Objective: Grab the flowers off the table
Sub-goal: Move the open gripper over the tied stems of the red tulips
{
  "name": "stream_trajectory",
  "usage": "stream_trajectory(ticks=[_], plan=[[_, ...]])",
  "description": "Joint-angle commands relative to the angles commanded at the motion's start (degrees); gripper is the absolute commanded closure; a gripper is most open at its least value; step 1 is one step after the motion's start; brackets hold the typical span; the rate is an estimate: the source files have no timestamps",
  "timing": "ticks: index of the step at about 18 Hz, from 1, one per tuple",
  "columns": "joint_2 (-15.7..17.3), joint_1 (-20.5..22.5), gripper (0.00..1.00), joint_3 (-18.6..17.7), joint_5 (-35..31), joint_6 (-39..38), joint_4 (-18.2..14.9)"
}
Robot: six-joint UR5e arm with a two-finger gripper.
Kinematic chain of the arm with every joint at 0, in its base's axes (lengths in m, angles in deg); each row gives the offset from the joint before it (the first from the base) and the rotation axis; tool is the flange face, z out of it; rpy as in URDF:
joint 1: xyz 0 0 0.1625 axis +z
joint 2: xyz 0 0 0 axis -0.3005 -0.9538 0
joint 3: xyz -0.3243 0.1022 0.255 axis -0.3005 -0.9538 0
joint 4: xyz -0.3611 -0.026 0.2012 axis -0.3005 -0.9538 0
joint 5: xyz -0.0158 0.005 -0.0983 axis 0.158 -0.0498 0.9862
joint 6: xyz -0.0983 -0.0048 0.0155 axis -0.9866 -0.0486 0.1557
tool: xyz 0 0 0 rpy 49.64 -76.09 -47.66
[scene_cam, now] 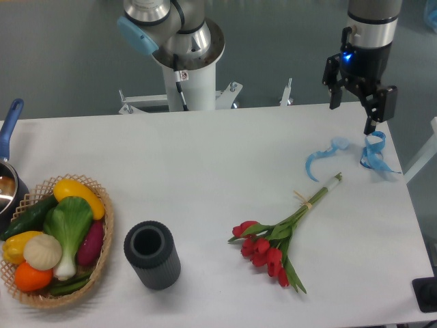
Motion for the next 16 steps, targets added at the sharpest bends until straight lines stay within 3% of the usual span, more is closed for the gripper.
stream_trajectory(ticks=[2,6,16], plan=[[0.09,0.09,0.0,-0.44,0.17,0.0,-0.44],[2.37,0.44,0.0,-5.88,1.14,-0.7,2.01],[1.32,-0.26,0.0,-8.09,5.19,-10.44,3.25]])
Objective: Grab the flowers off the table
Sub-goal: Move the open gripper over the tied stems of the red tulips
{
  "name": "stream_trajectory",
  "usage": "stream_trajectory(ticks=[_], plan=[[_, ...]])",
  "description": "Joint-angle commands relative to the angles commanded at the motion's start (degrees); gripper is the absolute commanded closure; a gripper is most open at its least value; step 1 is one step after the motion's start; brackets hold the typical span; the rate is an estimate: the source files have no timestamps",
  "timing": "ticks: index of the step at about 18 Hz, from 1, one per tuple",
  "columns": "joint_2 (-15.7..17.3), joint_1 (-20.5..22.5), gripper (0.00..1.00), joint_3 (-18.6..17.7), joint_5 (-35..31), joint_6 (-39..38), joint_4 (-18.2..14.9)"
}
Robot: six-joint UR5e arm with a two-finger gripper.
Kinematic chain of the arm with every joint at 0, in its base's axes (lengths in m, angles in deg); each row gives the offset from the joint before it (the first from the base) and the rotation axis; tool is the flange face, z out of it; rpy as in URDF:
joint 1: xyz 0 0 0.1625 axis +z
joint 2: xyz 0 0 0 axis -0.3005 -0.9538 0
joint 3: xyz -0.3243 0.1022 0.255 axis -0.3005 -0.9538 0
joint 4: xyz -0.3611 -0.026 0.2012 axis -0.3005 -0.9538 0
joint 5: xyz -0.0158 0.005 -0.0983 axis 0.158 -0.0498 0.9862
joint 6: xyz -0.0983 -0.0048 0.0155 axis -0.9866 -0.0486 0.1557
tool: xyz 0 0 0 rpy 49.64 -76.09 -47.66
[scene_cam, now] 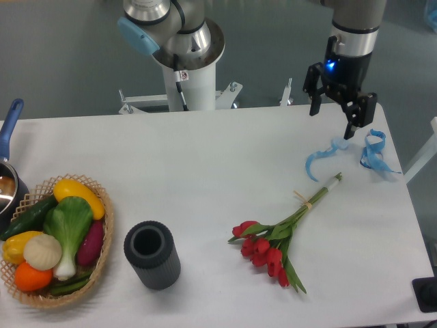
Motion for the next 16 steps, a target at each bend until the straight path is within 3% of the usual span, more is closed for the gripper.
stream_trajectory(ticks=[5,10,16], plan=[[-4.74,-4.48,0.0,-0.26,0.0,-7.2,2.98],[-10.19,-8.09,0.0,-0.7,-0.44,-15.22,12.91],[-16.96,-9.59,0.0,-0.09,-0.35,-15.48,15.03]])
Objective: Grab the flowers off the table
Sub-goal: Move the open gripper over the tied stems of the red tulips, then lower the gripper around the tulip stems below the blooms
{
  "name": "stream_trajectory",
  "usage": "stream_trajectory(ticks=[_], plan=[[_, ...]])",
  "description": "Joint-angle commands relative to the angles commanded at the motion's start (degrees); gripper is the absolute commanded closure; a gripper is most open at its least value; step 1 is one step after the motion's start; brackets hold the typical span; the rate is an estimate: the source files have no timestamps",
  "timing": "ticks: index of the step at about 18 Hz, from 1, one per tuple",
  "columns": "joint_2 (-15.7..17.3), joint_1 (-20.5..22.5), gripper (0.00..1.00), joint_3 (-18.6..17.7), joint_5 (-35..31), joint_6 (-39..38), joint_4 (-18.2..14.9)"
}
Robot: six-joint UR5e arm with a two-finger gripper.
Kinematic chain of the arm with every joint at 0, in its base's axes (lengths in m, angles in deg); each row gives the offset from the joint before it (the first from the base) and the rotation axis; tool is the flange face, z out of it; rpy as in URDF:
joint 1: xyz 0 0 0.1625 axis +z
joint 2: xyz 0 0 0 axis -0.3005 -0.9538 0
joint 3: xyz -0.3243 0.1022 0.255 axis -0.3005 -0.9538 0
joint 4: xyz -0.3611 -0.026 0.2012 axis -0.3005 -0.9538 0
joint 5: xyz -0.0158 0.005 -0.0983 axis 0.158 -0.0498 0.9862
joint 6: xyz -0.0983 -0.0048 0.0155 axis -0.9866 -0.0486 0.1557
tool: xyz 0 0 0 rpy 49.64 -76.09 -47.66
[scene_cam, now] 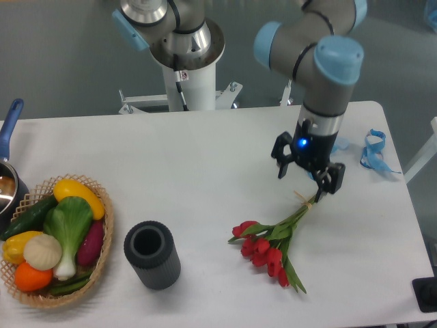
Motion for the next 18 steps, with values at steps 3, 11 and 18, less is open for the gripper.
stream_trajectory(ticks=[3,11,18], plan=[[-2.55,0.0,0.0,0.35,0.09,-0.18,0.09],[-7.92,-0.52,0.0,2.63,-0.17,-0.17,1.67],[-10.73,-2.19,0.0,4.48,-2.64,0.09,2.29]])
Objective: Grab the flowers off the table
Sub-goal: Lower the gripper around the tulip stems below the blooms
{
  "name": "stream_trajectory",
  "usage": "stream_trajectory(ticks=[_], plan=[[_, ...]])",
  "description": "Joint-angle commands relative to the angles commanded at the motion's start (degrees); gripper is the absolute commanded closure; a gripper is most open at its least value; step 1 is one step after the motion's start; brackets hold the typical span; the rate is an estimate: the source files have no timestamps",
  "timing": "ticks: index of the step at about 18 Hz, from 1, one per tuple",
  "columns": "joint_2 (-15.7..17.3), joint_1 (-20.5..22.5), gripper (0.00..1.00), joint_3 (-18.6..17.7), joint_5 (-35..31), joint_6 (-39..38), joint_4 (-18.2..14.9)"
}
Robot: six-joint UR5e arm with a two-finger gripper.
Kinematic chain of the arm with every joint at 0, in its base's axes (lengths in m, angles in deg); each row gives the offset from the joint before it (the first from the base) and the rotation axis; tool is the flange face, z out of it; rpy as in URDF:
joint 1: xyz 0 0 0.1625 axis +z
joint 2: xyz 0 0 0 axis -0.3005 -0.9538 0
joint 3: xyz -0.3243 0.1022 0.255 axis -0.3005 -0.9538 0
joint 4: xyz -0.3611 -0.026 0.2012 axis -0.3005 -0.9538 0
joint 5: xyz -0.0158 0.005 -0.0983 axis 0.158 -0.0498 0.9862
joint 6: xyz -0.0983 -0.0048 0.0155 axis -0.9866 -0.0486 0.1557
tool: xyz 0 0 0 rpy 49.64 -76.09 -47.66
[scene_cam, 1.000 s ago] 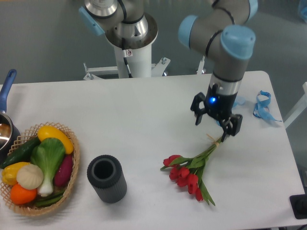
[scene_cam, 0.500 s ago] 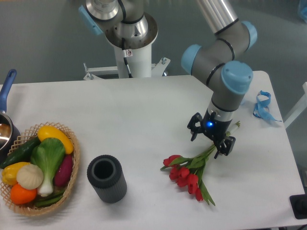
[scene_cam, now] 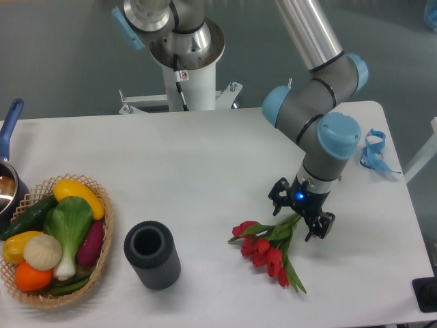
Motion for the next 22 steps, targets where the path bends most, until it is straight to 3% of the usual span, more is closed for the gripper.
stream_trajectory(ticks=[11,12,15,22], plan=[[-1.05,-1.06,0.0,-1.05,-0.18,-0.09,1.67],[-1.06,-1.06,0.04,-1.05,-0.18,-0.18,1.67],[-0.97,-1.06,0.31,-1.05,-0.18,-0.09,1.67],[-0.97,-1.06,0.53,-1.05,-0.18,-0.09,1.67]])
